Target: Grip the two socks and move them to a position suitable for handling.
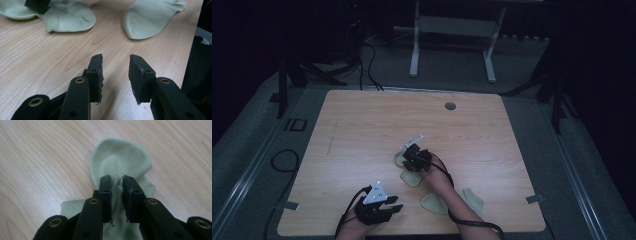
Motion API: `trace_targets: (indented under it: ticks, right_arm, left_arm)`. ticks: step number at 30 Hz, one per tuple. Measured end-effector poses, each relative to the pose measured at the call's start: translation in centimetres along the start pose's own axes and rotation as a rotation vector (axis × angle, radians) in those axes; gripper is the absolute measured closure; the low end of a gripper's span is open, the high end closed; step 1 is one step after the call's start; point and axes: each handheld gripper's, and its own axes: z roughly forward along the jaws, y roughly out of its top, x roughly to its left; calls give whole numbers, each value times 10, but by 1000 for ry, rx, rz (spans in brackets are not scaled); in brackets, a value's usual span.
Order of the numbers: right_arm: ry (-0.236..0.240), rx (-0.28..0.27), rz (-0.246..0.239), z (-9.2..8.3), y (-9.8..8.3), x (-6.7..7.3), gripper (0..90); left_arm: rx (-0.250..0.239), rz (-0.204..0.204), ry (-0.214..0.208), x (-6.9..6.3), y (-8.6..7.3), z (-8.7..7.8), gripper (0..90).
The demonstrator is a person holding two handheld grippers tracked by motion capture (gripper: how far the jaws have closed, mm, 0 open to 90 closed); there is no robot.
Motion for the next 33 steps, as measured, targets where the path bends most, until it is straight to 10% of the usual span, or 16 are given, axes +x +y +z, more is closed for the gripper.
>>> trace_targets:
  ticks: [20,33]
  right_arm:
    - [-41,-26,-57,-92,-36,-50,791]
    - [14,38,-93,-71,-87,-52,781]
  left_arm:
    - [19,6,-13,-4,4,12,624]
    - [18,27,1,-3,27,24,627]
